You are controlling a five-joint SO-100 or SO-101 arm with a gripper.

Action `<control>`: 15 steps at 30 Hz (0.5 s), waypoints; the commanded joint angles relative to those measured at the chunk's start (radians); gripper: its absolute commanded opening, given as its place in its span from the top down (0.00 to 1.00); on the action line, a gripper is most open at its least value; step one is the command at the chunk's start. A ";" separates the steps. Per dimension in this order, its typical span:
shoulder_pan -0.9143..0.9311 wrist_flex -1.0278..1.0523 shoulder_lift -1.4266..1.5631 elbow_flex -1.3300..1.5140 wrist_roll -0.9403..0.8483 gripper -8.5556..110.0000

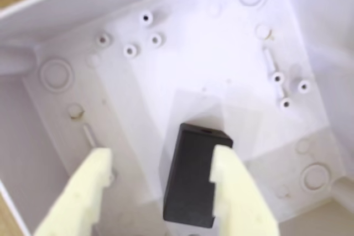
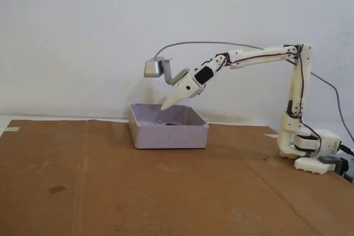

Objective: Grasp a block and put it in the box.

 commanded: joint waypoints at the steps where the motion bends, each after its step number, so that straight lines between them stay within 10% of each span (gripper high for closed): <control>1: -0.009 -0.031 0.046 -0.140 -0.011 0.75; 15: -0.080 -0.031 0.264 -0.166 -0.011 0.89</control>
